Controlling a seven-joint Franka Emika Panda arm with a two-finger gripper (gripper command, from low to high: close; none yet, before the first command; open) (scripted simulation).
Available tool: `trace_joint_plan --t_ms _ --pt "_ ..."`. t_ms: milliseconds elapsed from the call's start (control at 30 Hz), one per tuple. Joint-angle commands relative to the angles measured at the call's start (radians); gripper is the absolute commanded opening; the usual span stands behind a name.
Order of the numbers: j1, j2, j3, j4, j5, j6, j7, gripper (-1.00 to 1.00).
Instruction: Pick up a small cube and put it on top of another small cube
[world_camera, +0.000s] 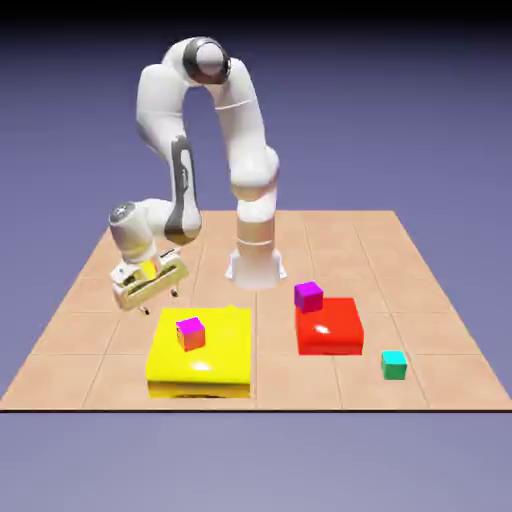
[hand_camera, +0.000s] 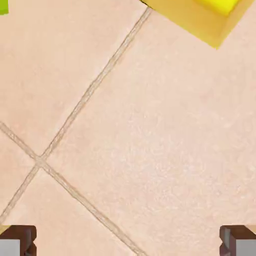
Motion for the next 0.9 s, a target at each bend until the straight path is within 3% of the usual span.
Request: trace_joint_plan --t_ms 0,433,867 --pt "-0.036 0.017 0.015 0.001 -0.008 -0.007 -0.026 0.0" --pt "-0.507 0.241 0.209 0.015 -0.114 -0.1 -0.357 0.0" --pt "-0.842 0.682 0.103 -0.252 -0.019 0.022 -0.638 0.0"
